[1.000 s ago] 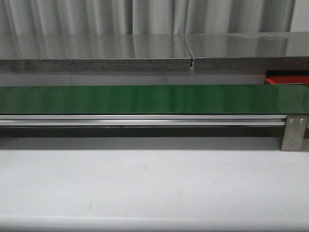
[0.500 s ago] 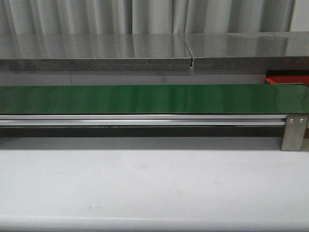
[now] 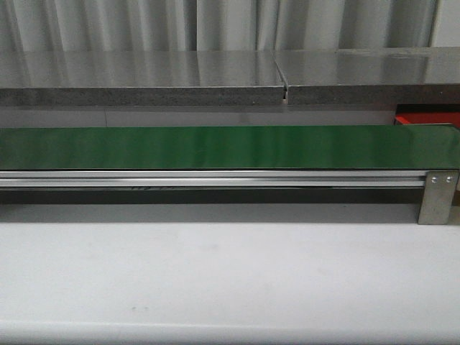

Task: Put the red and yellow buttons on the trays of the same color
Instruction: 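Move the left gripper over the red button beside the belt, then lower the left gripper onto the red button, grasp and lift it, then carry the red button onto the belt start and open the left gripper, then move the left gripper down over the yellow button beside the belt, then grasp the yellow button with the left gripper and lift it, then carry the yellow button onto the belt and open the left gripper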

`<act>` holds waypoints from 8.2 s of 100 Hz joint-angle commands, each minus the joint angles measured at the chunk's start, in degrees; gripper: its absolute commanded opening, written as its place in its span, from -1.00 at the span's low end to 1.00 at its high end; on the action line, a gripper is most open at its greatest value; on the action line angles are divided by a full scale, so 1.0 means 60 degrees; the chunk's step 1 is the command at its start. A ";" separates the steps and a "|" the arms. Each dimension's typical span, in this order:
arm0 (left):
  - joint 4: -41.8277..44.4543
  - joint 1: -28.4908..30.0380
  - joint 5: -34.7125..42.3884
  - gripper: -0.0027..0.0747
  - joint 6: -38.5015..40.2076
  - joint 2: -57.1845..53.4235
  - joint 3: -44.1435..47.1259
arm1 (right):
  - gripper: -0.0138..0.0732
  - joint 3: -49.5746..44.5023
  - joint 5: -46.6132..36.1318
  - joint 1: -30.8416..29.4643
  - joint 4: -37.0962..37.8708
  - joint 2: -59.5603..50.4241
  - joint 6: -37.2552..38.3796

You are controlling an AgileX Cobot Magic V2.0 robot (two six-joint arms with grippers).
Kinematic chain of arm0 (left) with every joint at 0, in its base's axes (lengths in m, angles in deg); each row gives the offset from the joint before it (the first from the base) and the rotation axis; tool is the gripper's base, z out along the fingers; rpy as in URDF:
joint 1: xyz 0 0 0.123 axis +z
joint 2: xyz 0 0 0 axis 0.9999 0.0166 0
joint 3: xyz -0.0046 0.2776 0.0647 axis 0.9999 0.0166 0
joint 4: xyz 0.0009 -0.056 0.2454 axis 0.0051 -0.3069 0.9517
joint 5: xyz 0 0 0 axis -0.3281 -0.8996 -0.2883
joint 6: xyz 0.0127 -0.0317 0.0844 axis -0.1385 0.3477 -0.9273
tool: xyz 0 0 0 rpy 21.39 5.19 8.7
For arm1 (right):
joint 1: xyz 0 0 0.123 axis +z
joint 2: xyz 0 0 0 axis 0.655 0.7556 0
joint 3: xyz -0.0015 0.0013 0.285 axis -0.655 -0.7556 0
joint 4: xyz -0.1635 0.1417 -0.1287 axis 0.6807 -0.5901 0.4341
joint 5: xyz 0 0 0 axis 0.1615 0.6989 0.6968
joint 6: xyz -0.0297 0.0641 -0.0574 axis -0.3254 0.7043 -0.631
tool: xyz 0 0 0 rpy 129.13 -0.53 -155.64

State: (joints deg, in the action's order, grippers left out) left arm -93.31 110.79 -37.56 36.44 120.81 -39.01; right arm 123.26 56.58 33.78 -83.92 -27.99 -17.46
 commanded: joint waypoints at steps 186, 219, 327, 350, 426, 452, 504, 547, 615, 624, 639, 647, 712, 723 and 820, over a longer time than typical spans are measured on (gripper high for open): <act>0.0404 -0.0015 0.0722 -0.97 0.1909 0.0503 -0.0308 | -0.93 0.0209 -0.0451 0.0025 -0.0161 -0.0152 -0.0028; 0.1695 -0.0037 -0.0580 -0.98 0.1814 -0.0637 -0.0308 | -0.93 0.0209 -0.0451 0.0025 -0.0161 -0.0152 -0.0028; 0.1282 -0.1368 -0.3040 -0.98 -0.1414 -0.2068 0.0229 | -0.93 0.0209 -0.0451 0.0025 -0.0161 -0.0152 -0.0028; 0.1267 -0.1368 -0.2871 -0.98 -0.1803 -0.1967 0.0656 | -0.93 0.0209 -0.0451 0.0025 -0.0161 -0.0152 -0.0028; 0.0527 -0.1368 -0.2691 0.84 -0.2211 -0.1985 0.1115 | -0.93 0.0209 -0.0451 0.0025 -0.0161 -0.0152 -0.0028; 0.0409 -0.1368 -0.2775 0.71 -0.2211 -0.2006 0.0508 | -0.93 0.0209 -0.0451 0.0025 -0.0161 -0.0152 -0.0028; 0.1475 -0.0401 -0.1209 0.69 -0.1572 -0.1756 -0.0785 | -0.93 0.0209 -0.0451 0.0025 -0.0161 -0.0152 -0.0028; 0.1397 0.0376 -0.0009 0.66 -0.1427 -0.0164 -0.0785 | -0.93 0.0209 -0.0451 0.0025 -0.0161 -0.0152 -0.0028; 0.0815 0.0376 0.2572 0.66 -0.1427 0.1048 -0.0785 | -0.93 0.0209 -0.0451 0.0025 -0.0161 -0.0152 -0.0028; 0.0815 0.0376 0.2752 0.66 -0.1427 0.1084 -0.0785 | -0.93 0.0209 -0.0451 0.0025 -0.0161 -0.0152 -0.0028; 0.0815 0.0376 0.2938 0.64 -0.1427 0.1084 -0.0785 | -0.93 0.0209 -0.0451 0.0025 -0.0161 -0.0152 -0.0028; 0.0815 0.0376 0.2852 0.42 -0.1427 0.1084 -0.0785 | -0.93 0.0209 -0.0451 0.0025 -0.0161 -0.0152 -0.0028; 0.1147 0.0376 0.1511 -0.98 -0.1427 -0.0204 -0.0785 | -0.93 0.0209 -0.0451 0.0025 -0.0161 -0.0152 -0.0028; 0.1273 0.0376 0.0911 -0.98 -0.1427 -0.1009 -0.0785 | -0.93 0.0209 -0.0451 0.0025 -0.0161 -0.0152 -0.0028; 0.1058 -0.1271 -0.0520 -0.98 -0.1803 -0.3402 0.2243 | -0.93 0.0209 -0.0451 0.0025 -0.0161 -0.0152 -0.0028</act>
State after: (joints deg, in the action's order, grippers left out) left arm -85.53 104.35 -46.18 26.36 104.06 -25.77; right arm 123.26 56.58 33.78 -83.92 -27.99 -17.46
